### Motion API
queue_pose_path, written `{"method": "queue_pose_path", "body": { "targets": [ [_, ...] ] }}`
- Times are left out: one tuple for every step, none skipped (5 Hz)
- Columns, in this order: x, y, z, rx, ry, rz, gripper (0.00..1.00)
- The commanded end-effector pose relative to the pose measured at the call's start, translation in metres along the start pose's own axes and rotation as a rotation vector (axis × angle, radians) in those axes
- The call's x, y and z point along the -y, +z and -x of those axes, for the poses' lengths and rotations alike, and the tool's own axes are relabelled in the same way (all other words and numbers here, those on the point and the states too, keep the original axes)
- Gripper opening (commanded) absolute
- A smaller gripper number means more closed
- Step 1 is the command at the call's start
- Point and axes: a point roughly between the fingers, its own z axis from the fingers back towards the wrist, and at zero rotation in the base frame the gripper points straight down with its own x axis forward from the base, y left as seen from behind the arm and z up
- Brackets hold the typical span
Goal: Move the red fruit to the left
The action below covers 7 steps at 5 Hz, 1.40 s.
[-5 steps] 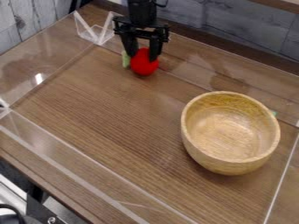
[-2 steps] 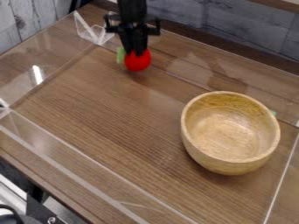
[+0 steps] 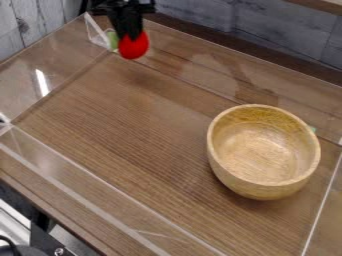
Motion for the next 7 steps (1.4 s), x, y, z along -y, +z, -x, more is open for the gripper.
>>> {"method": "queue_pose_path", "body": {
  "targets": [
    [-0.01,0.038,-0.004,0.115,-0.008,-0.035,0.0],
    [-0.021,0.029,-0.004,0.115,0.005,-0.053,0.0],
    [-0.029,0.017,-0.005,0.115,0.025,-0.07,0.0],
    [-0.038,0.007,-0.007,0.115,0.049,-0.086,0.0],
    [-0.046,-0.003,-0.008,0.113,0.067,-0.1,0.0],
    [-0.049,-0.01,-0.007,0.103,0.074,-0.105,1.0],
    [-0.055,-0.015,-0.007,0.093,0.089,-0.098,1.0]
  ]
}}
